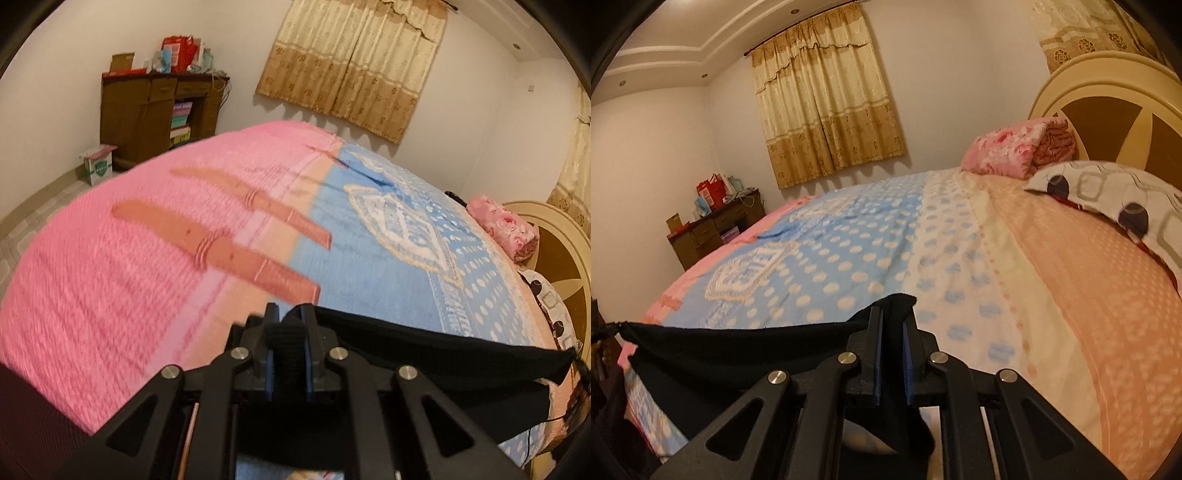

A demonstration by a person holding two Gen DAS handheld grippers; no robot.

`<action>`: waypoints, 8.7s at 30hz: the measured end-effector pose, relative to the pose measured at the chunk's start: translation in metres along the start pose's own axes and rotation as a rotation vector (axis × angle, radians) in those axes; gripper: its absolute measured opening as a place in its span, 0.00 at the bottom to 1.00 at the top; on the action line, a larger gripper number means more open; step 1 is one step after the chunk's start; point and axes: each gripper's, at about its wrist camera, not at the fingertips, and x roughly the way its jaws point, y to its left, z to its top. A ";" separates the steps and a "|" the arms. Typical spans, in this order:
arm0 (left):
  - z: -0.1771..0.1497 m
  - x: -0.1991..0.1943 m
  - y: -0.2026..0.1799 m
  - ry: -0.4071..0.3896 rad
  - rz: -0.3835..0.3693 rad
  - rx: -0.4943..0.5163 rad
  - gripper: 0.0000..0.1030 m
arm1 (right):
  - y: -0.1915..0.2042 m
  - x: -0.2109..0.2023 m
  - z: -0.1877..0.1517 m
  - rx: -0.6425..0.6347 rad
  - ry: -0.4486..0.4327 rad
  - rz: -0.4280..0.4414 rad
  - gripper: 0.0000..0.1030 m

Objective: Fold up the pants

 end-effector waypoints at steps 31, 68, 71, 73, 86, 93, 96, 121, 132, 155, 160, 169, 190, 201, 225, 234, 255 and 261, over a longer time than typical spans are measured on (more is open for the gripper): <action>-0.046 -0.018 0.027 0.024 0.111 -0.052 0.59 | -0.039 -0.037 -0.126 0.111 0.070 -0.023 0.34; -0.020 0.050 0.006 0.198 0.154 0.008 0.21 | 0.237 0.021 -0.128 -0.146 0.196 0.422 0.34; -0.018 0.052 0.005 0.201 0.139 0.005 0.12 | 0.226 0.025 -0.127 -0.095 0.199 0.408 0.34; -0.017 0.051 0.001 0.190 0.151 0.025 0.11 | 0.224 0.028 -0.128 -0.079 0.205 0.400 0.34; 0.011 0.080 0.014 0.148 0.167 0.050 0.18 | 0.248 0.043 -0.141 -0.162 0.248 0.417 0.34; -0.001 0.033 0.007 0.065 0.275 0.081 0.56 | 0.273 0.038 -0.145 -0.251 0.254 0.451 0.47; -0.010 0.007 -0.007 0.002 0.293 0.112 0.56 | 0.293 0.041 -0.145 -0.295 0.245 0.473 0.47; -0.098 0.023 -0.157 0.208 0.058 0.369 0.58 | 0.208 0.006 -0.146 -0.051 0.234 0.251 0.47; -0.160 0.042 -0.292 0.302 -0.216 0.582 0.58 | 0.026 -0.071 -0.149 0.530 0.025 -0.065 0.47; -0.168 0.039 -0.286 0.294 -0.263 0.580 0.62 | 0.008 -0.074 -0.154 0.528 0.077 -0.044 0.03; -0.168 0.037 -0.284 0.306 -0.266 0.582 0.62 | -0.010 -0.067 -0.182 0.595 0.147 -0.130 0.14; -0.171 0.024 -0.300 0.283 -0.320 0.609 0.62 | -0.035 -0.100 -0.146 0.526 0.028 -0.200 0.15; -0.232 0.031 -0.426 0.315 -0.454 0.885 0.57 | -0.035 -0.062 -0.134 0.492 0.095 -0.056 0.16; -0.231 0.036 -0.425 0.285 -0.428 0.904 0.09 | -0.046 -0.044 -0.130 0.525 0.108 -0.030 0.16; -0.243 0.026 -0.417 0.303 -0.451 0.932 0.06 | -0.052 -0.014 -0.097 0.469 0.119 -0.009 0.04; -0.242 0.023 -0.415 0.279 -0.448 0.938 0.07 | -0.048 -0.036 -0.112 0.454 0.120 -0.081 0.45; -0.203 0.003 -0.373 0.131 -0.298 0.807 0.27 | -0.041 -0.073 -0.175 0.618 0.105 -0.033 0.42; -0.193 0.033 -0.328 0.232 -0.193 0.718 0.27 | -0.031 -0.067 -0.188 0.640 0.107 0.031 0.42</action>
